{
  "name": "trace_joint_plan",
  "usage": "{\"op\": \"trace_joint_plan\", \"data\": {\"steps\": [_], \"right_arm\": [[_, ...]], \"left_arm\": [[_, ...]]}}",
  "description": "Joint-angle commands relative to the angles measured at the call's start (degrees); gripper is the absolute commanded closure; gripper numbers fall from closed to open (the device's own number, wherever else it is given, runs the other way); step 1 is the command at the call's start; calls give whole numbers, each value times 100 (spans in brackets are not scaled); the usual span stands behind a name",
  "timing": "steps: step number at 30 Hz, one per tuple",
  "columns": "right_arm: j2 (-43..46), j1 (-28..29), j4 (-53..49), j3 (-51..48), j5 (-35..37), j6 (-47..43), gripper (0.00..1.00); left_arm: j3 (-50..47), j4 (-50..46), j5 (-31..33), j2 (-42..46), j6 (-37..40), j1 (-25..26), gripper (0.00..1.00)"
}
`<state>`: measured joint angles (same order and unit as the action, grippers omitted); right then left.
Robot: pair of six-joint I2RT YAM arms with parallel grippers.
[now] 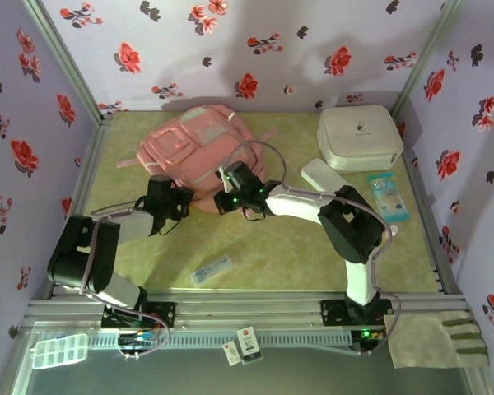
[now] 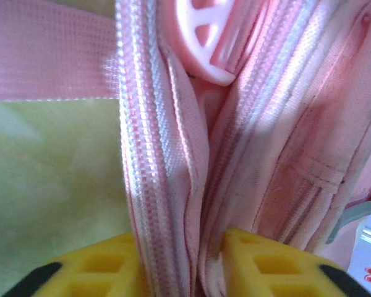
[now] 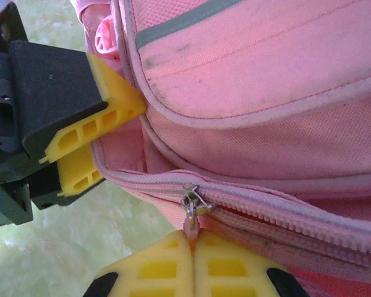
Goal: Pack the student bag
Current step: Zip the student bag at the top-center of the table.
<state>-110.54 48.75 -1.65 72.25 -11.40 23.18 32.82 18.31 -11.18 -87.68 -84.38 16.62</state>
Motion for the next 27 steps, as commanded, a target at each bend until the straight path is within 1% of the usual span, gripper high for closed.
{"op": "trace_joint_plan", "data": {"steps": [1,3,6,7,12,14,16,17,18,20,22,24,27], "right_arm": [[339,-115,149,-289,42,107,100],[544,-255,10,-510,251,69,100],[902,-533,-282,-836,625,-3,100],[994,-610,-381,-916,781,-28,100],[1222,-931,-1146,-973,2061,-138,100],[1167,-1026,-1340,-883,2344,-136,100],[1114,-1085,-1485,-733,2440,-121,100],[1100,-1079,-1492,-692,2358,-162,100],[1110,-1066,-1463,-645,2090,-241,100],[1208,-935,-1300,-646,1658,-343,95],[1298,-685,-1239,-591,1470,-396,87],[1333,-412,-1305,-494,1603,-362,79],[1234,-33,-1384,-281,1716,-229,60]], "left_arm": [[-25,257,189,-98,-154,32,77],[-37,161,238,-57,-78,-4,85],[-35,-8,261,19,83,-43,93],[-29,-54,265,43,134,-36,94],[58,-354,255,207,444,-21,95],[128,-513,257,281,586,-3,96],[204,-674,265,350,722,18,96],[237,-711,248,372,777,32,96],[276,-760,233,395,821,50,96],[319,-777,200,414,860,88,96],[359,-767,135,401,887,115,96],[408,-759,66,392,913,146,95],[484,-758,13,383,940,202,95]]}}
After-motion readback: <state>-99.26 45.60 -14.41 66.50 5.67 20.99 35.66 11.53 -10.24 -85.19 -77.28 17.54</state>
